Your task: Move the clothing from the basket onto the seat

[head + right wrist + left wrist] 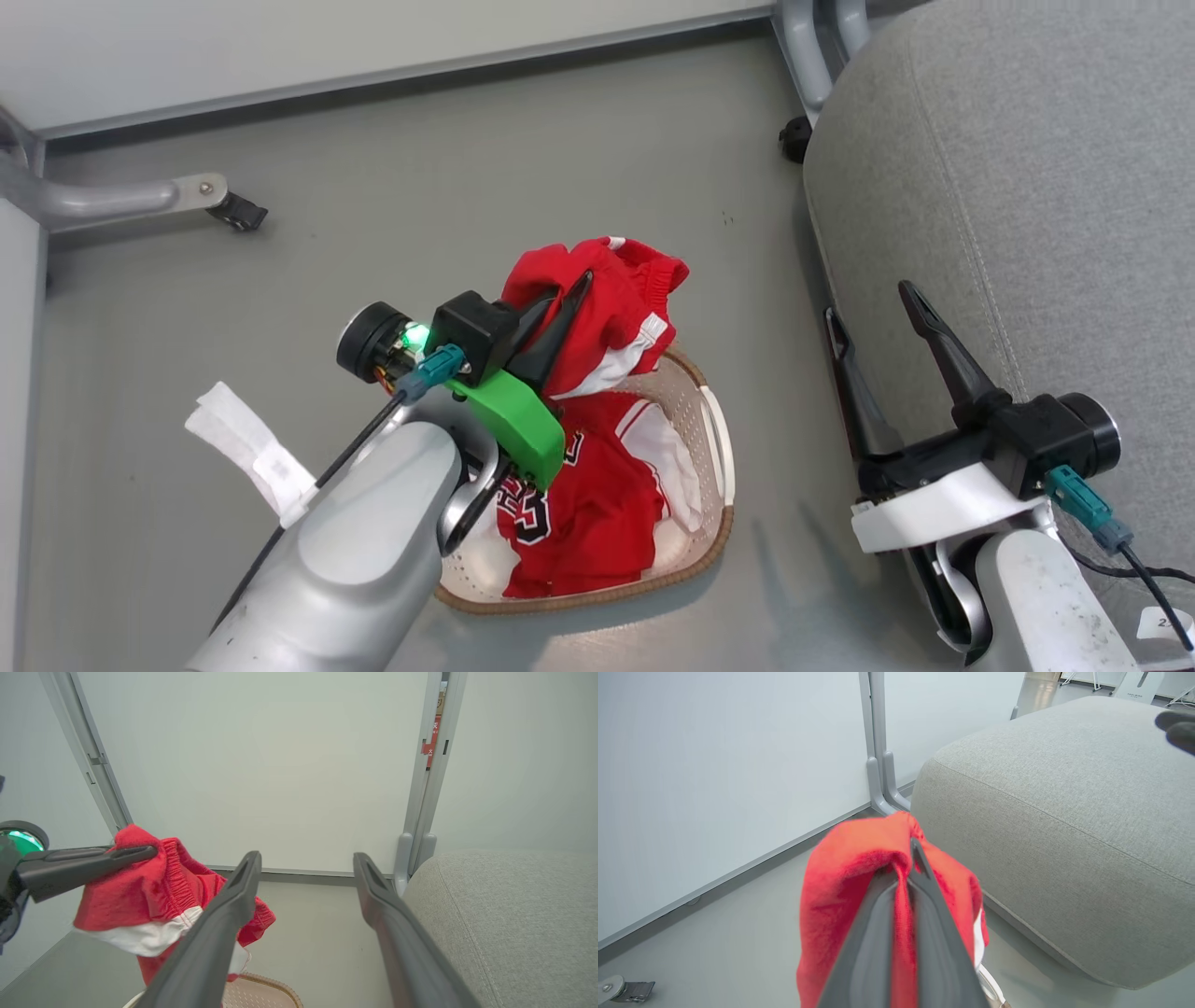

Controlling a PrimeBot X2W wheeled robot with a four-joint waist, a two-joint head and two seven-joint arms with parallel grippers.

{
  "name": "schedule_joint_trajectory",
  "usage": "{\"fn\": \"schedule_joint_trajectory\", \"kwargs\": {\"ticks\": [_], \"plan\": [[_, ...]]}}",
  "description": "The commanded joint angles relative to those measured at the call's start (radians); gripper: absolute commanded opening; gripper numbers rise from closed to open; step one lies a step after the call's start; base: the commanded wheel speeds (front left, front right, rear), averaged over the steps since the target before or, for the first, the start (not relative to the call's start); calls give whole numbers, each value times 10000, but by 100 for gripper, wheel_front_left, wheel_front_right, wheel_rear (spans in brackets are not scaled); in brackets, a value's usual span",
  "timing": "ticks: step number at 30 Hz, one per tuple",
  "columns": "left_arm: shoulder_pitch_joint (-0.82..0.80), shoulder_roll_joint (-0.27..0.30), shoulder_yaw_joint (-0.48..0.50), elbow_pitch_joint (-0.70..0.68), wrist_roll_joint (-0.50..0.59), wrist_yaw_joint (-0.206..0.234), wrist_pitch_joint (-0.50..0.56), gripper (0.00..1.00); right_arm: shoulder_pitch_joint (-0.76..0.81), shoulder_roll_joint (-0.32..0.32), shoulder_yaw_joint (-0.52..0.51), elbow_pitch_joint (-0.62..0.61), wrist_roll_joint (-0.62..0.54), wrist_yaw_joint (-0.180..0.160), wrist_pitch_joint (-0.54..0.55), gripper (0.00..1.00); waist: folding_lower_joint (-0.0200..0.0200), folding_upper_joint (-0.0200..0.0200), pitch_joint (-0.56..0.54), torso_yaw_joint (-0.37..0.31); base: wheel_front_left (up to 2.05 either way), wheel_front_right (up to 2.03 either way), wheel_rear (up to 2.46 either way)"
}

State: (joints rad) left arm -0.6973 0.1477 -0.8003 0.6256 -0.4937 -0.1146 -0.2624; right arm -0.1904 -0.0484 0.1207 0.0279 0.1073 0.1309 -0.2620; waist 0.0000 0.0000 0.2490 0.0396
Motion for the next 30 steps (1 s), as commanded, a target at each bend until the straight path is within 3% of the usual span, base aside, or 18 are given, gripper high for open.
{"fn": "schedule_joint_trajectory", "kwargs": {"ticks": [1,15,30], "plan": [[263,1,270,-300,146,-9,-35,0,192,-37,-10,14,90,-3,-46,100,0,0,-458,149,0,0,0],[1485,-420,2140,-2818,1058,-78,-35,0,810,-37,108,83,226,-3,-46,100,0,0,-1434,230,0,0,0],[1857,-623,2625,-4062,1518,-150,-26,0,1229,-37,284,129,380,-3,-44,100,0,0,-1972,154,0,0,0]]}}
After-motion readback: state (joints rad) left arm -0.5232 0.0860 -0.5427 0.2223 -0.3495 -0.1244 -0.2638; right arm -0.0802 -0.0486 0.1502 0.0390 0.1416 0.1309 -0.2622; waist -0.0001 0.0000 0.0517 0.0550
